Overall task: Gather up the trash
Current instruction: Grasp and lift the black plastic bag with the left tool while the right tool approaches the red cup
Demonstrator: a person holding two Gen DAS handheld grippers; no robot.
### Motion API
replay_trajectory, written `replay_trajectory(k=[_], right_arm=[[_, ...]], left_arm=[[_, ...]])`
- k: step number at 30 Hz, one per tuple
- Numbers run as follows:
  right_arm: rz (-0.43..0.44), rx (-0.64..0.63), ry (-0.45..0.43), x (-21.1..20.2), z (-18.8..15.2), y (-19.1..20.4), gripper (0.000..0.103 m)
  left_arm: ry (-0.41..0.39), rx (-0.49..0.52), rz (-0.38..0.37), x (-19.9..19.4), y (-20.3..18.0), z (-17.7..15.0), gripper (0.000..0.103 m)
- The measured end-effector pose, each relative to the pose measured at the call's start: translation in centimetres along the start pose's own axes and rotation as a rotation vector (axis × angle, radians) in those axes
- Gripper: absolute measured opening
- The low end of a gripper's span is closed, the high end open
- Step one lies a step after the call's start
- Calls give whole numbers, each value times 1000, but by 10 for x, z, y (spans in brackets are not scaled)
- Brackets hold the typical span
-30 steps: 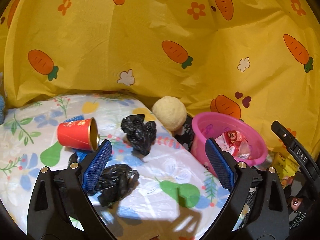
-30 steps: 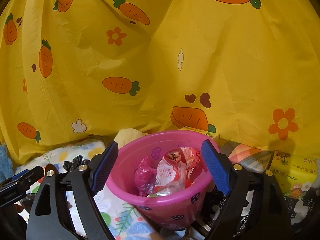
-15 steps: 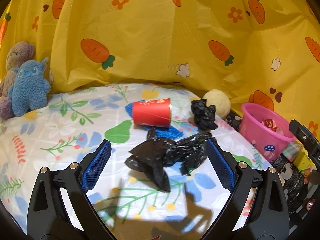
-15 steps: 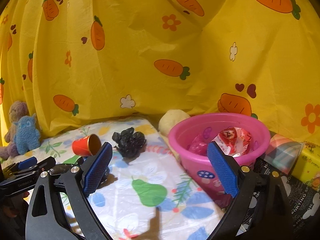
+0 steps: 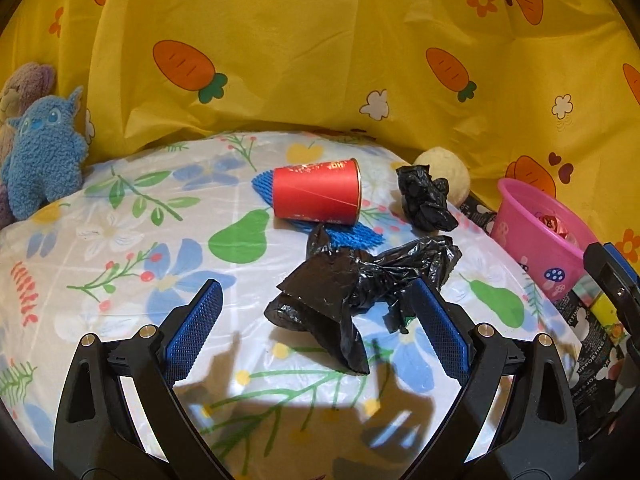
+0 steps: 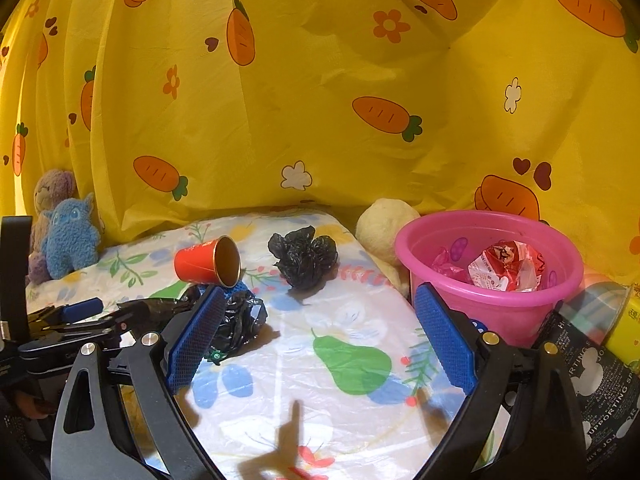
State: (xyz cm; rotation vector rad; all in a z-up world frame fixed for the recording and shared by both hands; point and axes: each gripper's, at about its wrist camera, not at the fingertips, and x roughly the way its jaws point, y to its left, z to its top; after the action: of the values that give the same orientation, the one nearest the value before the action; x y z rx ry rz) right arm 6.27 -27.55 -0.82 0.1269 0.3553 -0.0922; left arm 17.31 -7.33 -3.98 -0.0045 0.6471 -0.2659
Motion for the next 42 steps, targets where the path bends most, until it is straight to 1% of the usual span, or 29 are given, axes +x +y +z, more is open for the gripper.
replay_trajectory(k=[2,5,7,8,10,11,13,14,15,16,18,20,23,25,29,33,36,40,42], right_arm=[[2,-2,5,2,1,1,92],[9,-10,10,6,1,3,92],[15,-17,13,9,2,6,92],[16,-20,15,10,2,7,92],[17,-25,18,13,2,9,92],[18,-26,19,14,2,9,92],[19,-29,23,17,2,10,92],[20,-30,25,18,2,11,92],[21,-32,29,19,2,12,92],[24,-34,31,20,2,13,92],[31,-37,34,21,2,14,92],[38,-40,39,23,2,16,92],[49,-44,46,26,3,20,92],[57,-47,52,28,3,23,92],[80,-53,63,35,5,33,92],[124,-57,80,46,10,48,91],[162,-70,103,62,15,63,89],[195,-82,153,90,21,80,78],[207,-87,173,102,22,87,76]], left_arm=[[33,3,1,11,0,0,92],[96,-8,-17,31,3,0,80],[152,-21,-39,43,5,-1,62],[174,-23,-48,49,5,-2,57],[199,-21,-67,55,6,-4,44],[207,-22,-79,56,5,-6,39],[213,-25,-103,56,5,-7,21],[212,-23,-104,56,5,-7,16],[209,-22,-106,55,5,-8,9],[205,-24,-107,53,6,-8,5],[188,-32,-114,48,7,-7,2],[160,-42,-116,38,9,-7,1],[104,-75,-130,16,17,-4,1],[60,-94,-116,0,25,-1,1],[-36,-133,-40,-30,46,6,1],[-109,-159,52,-52,67,14,1],[-137,-176,98,-59,81,19,1],[-153,-199,150,-60,98,26,1],[-163,-202,181,-60,104,30,1]])
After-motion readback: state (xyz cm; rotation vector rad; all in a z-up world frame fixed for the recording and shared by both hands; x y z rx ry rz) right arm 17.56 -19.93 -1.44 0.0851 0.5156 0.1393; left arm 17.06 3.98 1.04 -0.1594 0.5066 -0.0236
